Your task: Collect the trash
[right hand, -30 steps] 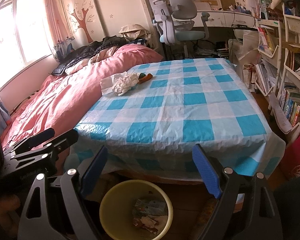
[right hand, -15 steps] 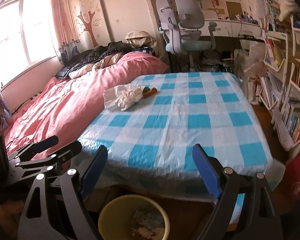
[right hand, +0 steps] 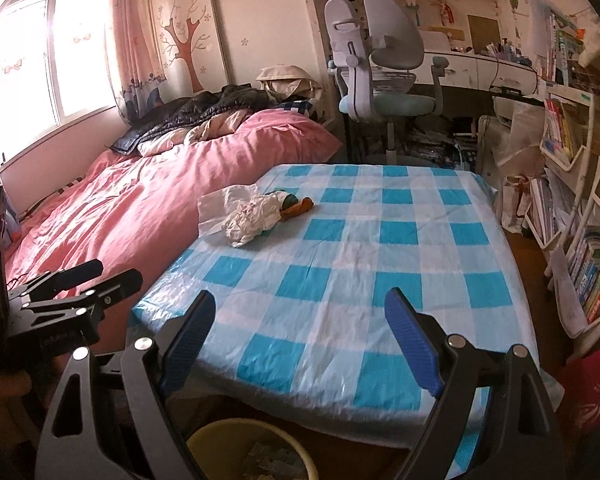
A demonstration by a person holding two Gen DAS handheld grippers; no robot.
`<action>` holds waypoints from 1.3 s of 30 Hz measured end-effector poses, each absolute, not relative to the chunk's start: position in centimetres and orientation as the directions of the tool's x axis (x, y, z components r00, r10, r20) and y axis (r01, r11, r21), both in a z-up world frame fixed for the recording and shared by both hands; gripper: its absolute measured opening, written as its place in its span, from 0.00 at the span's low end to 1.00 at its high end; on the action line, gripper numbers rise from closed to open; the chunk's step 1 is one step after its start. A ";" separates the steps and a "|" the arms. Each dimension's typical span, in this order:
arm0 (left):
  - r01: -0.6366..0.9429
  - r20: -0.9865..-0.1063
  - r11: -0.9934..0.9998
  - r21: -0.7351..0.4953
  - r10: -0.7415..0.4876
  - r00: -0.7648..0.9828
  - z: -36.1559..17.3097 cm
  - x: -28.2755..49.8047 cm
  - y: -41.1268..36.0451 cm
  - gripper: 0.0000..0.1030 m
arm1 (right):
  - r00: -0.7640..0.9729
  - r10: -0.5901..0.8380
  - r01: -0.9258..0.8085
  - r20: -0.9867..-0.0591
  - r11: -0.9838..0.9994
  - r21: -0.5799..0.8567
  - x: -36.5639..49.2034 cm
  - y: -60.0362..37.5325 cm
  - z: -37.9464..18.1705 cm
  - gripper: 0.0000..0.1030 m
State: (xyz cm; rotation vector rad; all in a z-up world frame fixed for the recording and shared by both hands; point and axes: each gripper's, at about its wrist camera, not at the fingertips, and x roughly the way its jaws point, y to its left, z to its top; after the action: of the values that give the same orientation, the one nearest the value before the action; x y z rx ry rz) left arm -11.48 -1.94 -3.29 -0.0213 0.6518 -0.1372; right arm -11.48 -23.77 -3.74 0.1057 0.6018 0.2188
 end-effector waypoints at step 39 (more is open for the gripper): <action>0.017 -0.768 0.977 -0.214 -0.179 0.615 -11.4 8.2 -2.9 0.82 | 0.757 0.305 -0.181 -0.578 0.948 0.262 1.4 -24.2 -4.8 0.81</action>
State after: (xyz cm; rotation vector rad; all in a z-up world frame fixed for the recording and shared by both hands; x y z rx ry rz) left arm 8.23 -2.86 -11.36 -0.1927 0.9033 -0.1137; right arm 1.43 -24.24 -4.83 0.1952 0.6619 0.2666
